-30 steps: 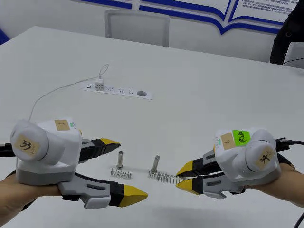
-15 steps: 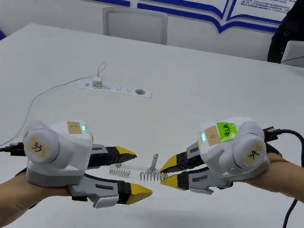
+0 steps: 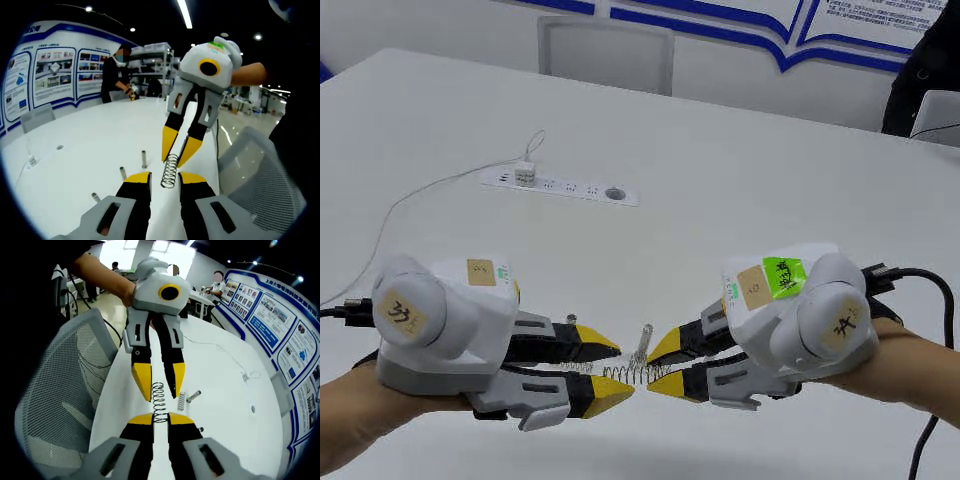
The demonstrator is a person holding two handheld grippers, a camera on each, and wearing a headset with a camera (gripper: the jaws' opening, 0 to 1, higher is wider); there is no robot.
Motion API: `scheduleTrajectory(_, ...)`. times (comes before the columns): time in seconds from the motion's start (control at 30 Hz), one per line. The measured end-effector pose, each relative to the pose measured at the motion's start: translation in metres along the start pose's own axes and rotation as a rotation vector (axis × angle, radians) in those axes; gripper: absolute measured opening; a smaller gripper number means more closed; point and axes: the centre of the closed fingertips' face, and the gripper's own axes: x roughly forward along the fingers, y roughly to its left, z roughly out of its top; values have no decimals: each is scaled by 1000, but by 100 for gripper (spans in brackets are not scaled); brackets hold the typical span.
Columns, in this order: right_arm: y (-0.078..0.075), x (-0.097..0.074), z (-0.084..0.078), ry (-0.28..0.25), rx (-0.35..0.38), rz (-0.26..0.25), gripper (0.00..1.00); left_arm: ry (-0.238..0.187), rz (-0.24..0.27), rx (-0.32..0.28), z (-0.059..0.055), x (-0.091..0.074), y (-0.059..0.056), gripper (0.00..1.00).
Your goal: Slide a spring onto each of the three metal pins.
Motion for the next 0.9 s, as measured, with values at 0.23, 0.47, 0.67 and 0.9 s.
scheduleTrajectory(0.23, 0, -1, 4, -10, 0, 2, 10, 9, -24, 14, -1, -1, -5, 14)
scheduleTrajectory(0.47, 1, -1, 5, -10, -10, 12, 10, 17, -34, 76, -2, -1, -7, 11)
scheduleTrajectory(0.67, 1, -2, 8, -29, -12, 15, 11, 16, -45, 107, 0, -3, -8, 10)
scheduleTrajectory(0.9, 0, -1, 6, -34, 7, 19, 12, 20, -56, 122, 0, -3, -9, 10)
